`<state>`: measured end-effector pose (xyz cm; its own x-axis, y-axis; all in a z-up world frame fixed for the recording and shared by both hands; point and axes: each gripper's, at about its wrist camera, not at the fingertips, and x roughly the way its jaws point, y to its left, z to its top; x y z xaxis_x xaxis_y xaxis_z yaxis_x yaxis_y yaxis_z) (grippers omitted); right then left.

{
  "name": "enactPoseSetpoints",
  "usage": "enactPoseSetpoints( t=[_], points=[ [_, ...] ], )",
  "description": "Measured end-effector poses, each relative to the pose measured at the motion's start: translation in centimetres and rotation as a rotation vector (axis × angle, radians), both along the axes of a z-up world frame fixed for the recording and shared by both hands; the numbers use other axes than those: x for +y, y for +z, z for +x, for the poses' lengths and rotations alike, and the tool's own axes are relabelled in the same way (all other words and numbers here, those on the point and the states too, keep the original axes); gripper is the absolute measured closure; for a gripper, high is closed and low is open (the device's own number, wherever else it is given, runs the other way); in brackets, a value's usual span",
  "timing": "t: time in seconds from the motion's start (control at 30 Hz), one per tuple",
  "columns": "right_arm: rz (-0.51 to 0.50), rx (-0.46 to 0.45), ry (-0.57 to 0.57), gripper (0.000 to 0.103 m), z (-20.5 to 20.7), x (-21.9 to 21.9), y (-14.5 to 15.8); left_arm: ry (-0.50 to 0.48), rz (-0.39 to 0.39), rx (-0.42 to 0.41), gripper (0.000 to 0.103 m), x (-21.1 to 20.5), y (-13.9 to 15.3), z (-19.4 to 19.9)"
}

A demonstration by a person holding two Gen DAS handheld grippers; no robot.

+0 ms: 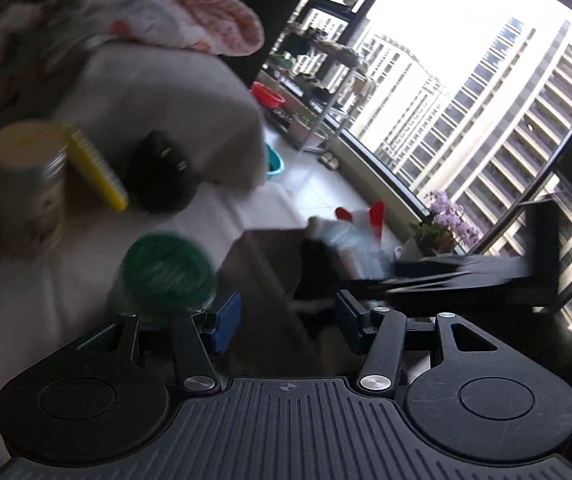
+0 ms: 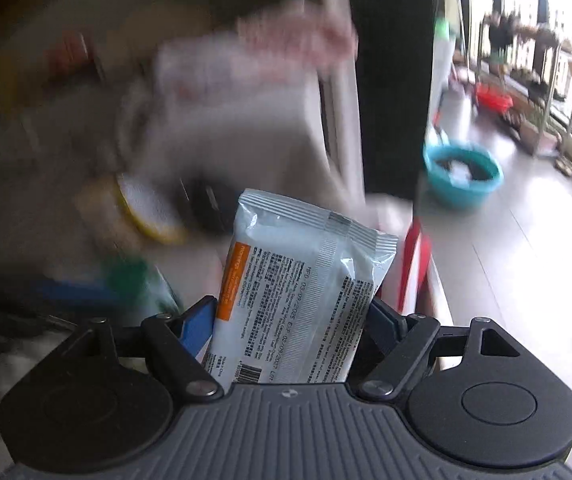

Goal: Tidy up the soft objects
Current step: 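Carry the glove and packet to the pink box and release both inside, then grasp the clear plastic corner piece with the left tool while the right tool grasps the pink tissue pack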

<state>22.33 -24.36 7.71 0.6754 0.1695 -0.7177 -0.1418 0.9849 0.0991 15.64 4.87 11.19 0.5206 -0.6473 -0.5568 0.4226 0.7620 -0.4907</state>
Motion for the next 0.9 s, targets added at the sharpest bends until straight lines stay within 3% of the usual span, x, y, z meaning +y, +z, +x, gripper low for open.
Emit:
enactPoseSetpoints(
  t=[0.07,0.13,0.27,0.5,0.6,0.7,0.83,0.9],
  points=[
    [-0.061,0.078,-0.007,0.024,1.7,1.0,-3.0,0.011,-0.003,0.018,0.046,1.6,-0.9,-0.9],
    [-0.039,0.115,-0.017,0.024,2.6,0.8,-4.9,0.023,0.010,0.035,0.046,2.8,-1.6,-1.7],
    [-0.030,0.103,-0.022,0.024,2.7,0.9,-5.2,0.048,0.036,0.054,0.046,5.2,-3.4,-2.7],
    [-0.126,0.110,0.039,0.020,2.3,2.2,-5.6,0.064,0.040,0.076,0.046,6.6,-5.5,-3.4],
    [-0.125,0.163,0.053,0.020,3.3,2.5,-6.1,0.054,0.042,0.080,0.046,6.4,-6.1,-3.9],
    [-0.061,0.231,0.045,0.020,4.4,2.0,-6.7,0.046,0.052,0.067,0.046,6.7,-6.3,-4.3],
    [-0.065,0.206,0.016,0.020,3.6,2.4,-5.7,0.056,0.104,0.027,0.046,8.0,-6.1,-5.2],
    [-0.095,0.124,0.017,0.020,2.3,2.9,-4.3,0.073,0.126,0.006,0.046,8.7,-6.1,-5.4]
  ],
)
